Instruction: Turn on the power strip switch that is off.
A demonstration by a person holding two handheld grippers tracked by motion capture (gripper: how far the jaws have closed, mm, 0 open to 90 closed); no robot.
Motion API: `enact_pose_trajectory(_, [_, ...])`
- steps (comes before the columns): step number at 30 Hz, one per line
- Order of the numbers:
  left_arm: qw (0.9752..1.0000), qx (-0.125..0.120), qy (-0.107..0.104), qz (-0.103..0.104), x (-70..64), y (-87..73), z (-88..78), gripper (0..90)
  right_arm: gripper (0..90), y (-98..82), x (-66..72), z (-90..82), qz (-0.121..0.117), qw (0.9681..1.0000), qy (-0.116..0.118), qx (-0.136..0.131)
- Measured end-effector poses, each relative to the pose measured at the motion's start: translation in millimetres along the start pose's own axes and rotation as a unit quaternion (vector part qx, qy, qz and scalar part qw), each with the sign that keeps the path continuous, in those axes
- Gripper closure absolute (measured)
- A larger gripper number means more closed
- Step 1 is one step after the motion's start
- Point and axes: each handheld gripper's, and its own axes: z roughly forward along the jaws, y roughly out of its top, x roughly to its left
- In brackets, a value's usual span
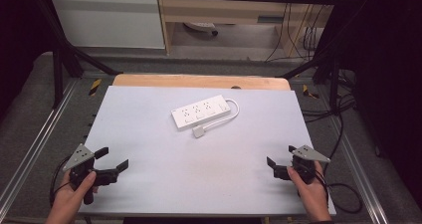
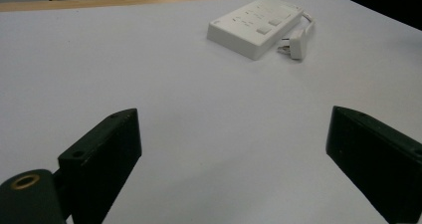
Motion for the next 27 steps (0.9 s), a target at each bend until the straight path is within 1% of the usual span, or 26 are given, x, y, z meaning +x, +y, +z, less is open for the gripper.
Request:
enact_pose_trajectory(4, [1.0, -0.001, -0.003, 0.001, -0.3, 0.2, -0.6, 7.4, 4.5, 1.8, 1.5, -1.2, -0.006, 0.9999, 0.001, -0.008])
enact_pose_trajectory(10, [1.0, 0.0, -0.001, -0.002, 0.5, 0.0, -0.5, 7.3, 4.3, 3.6, 5.5, 0.0, -0.014, 0.9998, 0.012, -0.009])
enact_pose_trajectory(12, [1.0, 0.0, -0.001, -0.002, 0.9, -0.1, -0.9, 7.3, 4.2, 4.9, 5.6, -0.6, -0.012, 0.9998, 0.016, -0.006])
enact_pose_trajectory(14, [1.0, 0.001, 0.0, 0.0, 0.8, -0.5, -0.9, 7.3, 4.1, 7.0, 5.4, -1.5, -0.001, 0.9998, 0.02, 0.002])
enact_pose_trajectory(17, [1.0, 0.002, -0.001, 0.003, 0.4, -0.9, -1.1, 7.3, 4.1, 12.0, 5.9, -2.9, 0.009, 0.9997, 0.022, 0.008])
enact_pose_trajectory(20, [1.0, 0.001, -0.001, 0.003, 0.5, -1.2, -2.0, 7.2, 4.0, 14.3, 8.0, -4.6, 0.01, 0.9996, 0.023, 0.009])
enact_pose_trajectory(21, [1.0, 0.001, -0.002, 0.002, 1.2, -1.0, -1.6, 7.2, 4.0, 15.2, 8.5, -5.6, 0.008, 0.9997, 0.021, 0.008])
enact_pose_trajectory(25, [1.0, 0.001, -0.001, 0.004, 2.2, -0.6, -1.0, 7.2, 4.0, 19.2, 9.3, -9.1, 0.015, 0.9996, 0.022, -0.003])
enact_pose_trajectory(27, [1.0, 0.003, -0.001, 0.003, 1.7, -0.9, -0.3, 7.2, 3.8, 20.4, 9.9, -10.2, 0.015, 0.9996, 0.023, -0.006])
